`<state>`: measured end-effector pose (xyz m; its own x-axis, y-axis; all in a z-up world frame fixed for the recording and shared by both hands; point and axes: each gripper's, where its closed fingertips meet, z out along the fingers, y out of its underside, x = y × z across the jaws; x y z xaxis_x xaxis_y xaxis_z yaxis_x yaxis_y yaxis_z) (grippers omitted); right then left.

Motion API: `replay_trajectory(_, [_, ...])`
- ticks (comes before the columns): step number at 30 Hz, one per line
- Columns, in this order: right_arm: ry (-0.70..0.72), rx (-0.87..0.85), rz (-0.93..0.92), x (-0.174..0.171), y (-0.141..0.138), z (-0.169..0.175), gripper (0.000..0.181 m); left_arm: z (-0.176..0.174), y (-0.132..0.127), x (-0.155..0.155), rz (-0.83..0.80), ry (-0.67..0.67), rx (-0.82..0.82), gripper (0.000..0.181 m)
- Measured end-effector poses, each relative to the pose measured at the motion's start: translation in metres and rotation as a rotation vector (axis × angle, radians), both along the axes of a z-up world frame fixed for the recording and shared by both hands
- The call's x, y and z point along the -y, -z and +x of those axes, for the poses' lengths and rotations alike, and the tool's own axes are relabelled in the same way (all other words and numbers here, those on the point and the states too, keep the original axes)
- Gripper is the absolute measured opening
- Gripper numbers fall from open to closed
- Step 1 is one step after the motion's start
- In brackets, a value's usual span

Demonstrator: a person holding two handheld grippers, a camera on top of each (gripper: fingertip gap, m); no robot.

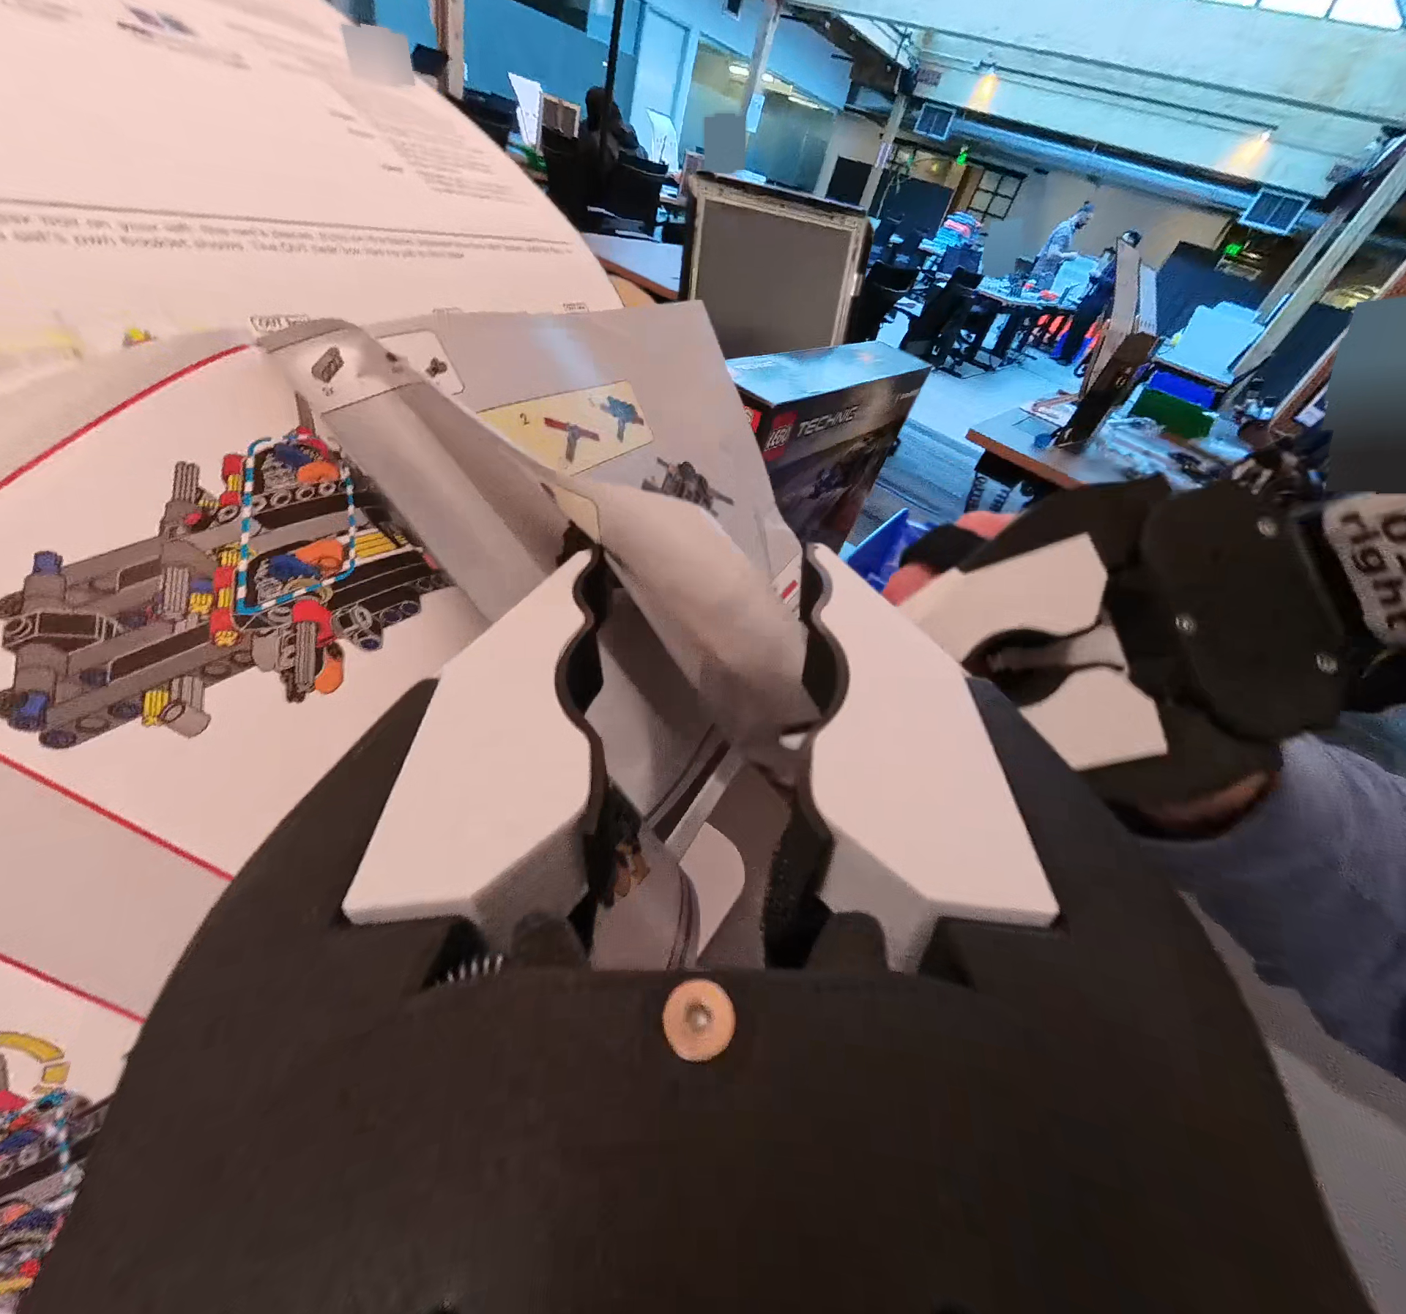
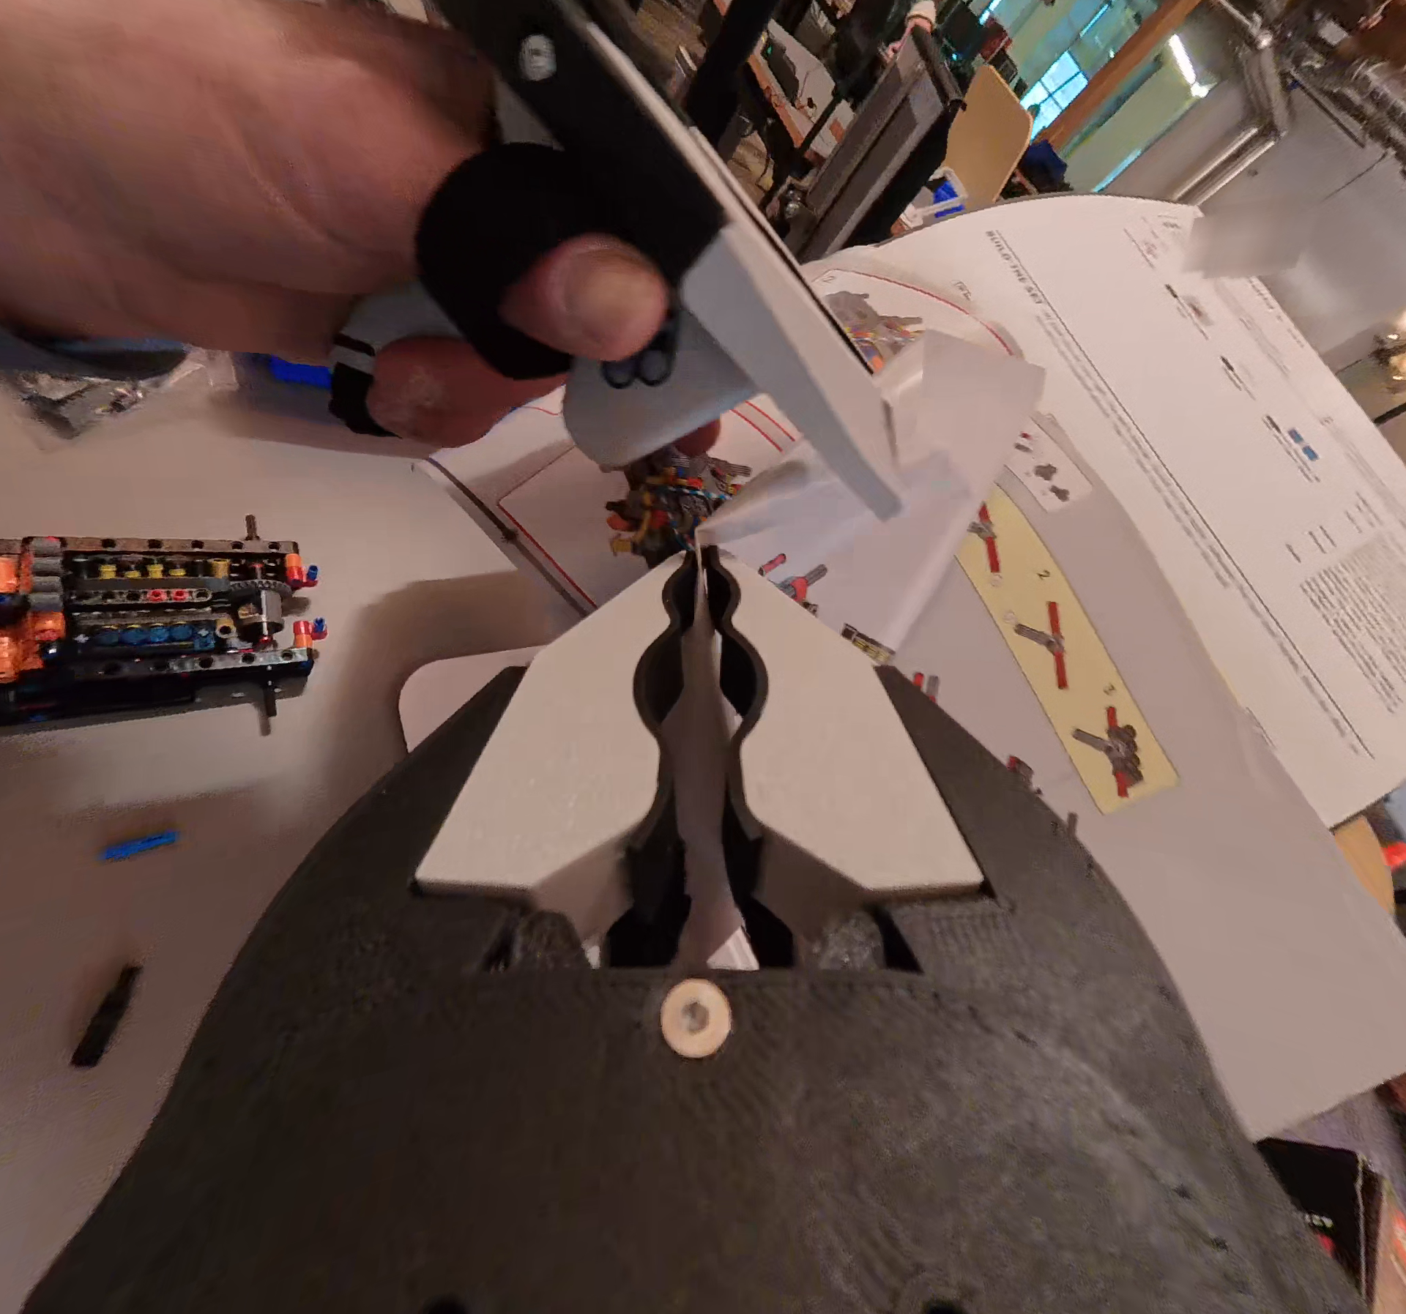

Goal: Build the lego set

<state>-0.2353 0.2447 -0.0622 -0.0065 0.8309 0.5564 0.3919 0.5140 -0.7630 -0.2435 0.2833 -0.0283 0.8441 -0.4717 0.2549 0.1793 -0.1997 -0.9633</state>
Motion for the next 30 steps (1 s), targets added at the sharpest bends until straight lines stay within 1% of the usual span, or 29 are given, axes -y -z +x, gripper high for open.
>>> replay_trajectory(2, [0.033, 0.0, 0.059, 0.002, 0.005, -0.008, 0.0, -0.004, 0.002, -0.001, -0.02, -0.004, 0.005, 0.04])
replay_trajectory(3, [0.047, -0.004, 0.1, 0.003, 0.005, -0.011, 0.0, -0.007, 0.002, -0.001, -0.019, -0.011, 0.001, 0.032])
replay_trajectory(4, [0.055, -0.007, 0.125, 0.006, 0.006, -0.014, 0.003, -0.009, 0.002, -0.001, -0.014, -0.016, -0.019, 0.027])
replay_trajectory(5, [0.064, -0.006, 0.142, 0.007, 0.006, -0.017, 0.007, -0.014, 0.002, -0.003, -0.02, -0.037, -0.032, 0.018])
replay_trajectory(6, [0.078, -0.004, 0.167, 0.008, 0.007, -0.018, 0.014, -0.016, 0.001, -0.003, -0.018, -0.04, -0.033, 0.008])
replay_trajectory(7, [0.093, -0.009, 0.198, 0.009, 0.006, -0.019, 0.027, -0.019, 0.001, -0.004, -0.02, -0.047, -0.036, 0.0])
replay_trajectory(8, [0.105, -0.015, 0.223, 0.011, 0.005, -0.018, 0.041, -0.022, 0.002, -0.004, -0.026, -0.052, -0.046, 0.0])
replay_trajectory(10, [0.098, -0.012, 0.264, 0.024, 0.003, -0.014, 0.048, -0.026, 0.001, -0.002, -0.032, -0.041, -0.057, 0.0])
replay_trajectory(12, [0.058, -0.061, 0.339, 0.047, -0.009, -0.004, 0.055, -0.033, -0.002, 0.001, -0.031, -0.047, -0.089, 0.0])
replay_trajectory(13, [0.029, -0.083, 0.337, 0.058, -0.013, 0.001, 0.056, -0.037, -0.004, 0.003, -0.034, -0.048, -0.102, 0.0])
replay_trajectory(15, [0.008, -0.124, 0.273, 0.065, -0.019, 0.011, 0.059, -0.046, -0.006, 0.007, -0.047, -0.044, -0.13, 0.0])
replay_trajectory(17, [0.001, -0.141, 0.198, 0.06, -0.018, 0.019, 0.058, -0.058, -0.007, 0.011, -0.064, -0.048, -0.162, 0.0])
replay_trajectory(19, [0.006, -0.111, 0.09, 0.049, -0.004, 0.017, 0.063, -0.073, -0.01, 0.016, -0.079, -0.058, -0.176, 0.0])
replay_trajectory(21, [0.018, -0.066, 0.035, 0.038, 0.016, 0.006, 0.066, -0.085, -0.011, 0.019, -0.1, -0.052, -0.177, 0.0])
replay_trajectory(23, [0.029, -0.009, 0.048, 0.033, 0.035, -0.013, 0.065, -0.094, -0.013, 0.021, -0.101, -0.043, -0.152, 0.0])
replay_trajectory(25, [0.015, 0.028, 0.068, 0.036, 0.05, -0.033, 0.062, -0.097, -0.015, 0.025, -0.082, -0.012, -0.112, 0.001])
replay_trajectory(27, [0.01, 0.049, 0.077, 0.038, 0.059, -0.047, 0.062, -0.102, -0.01, 0.029, -0.087, -0.007, -0.077, 0.014])
replay_trajectory(30, [0.004, 0.055, 0.086, 0.04, 0.063, -0.054, 0.06, -0.11, 0.001, 0.039, -0.093, 0.005, -0.065, 0.041])
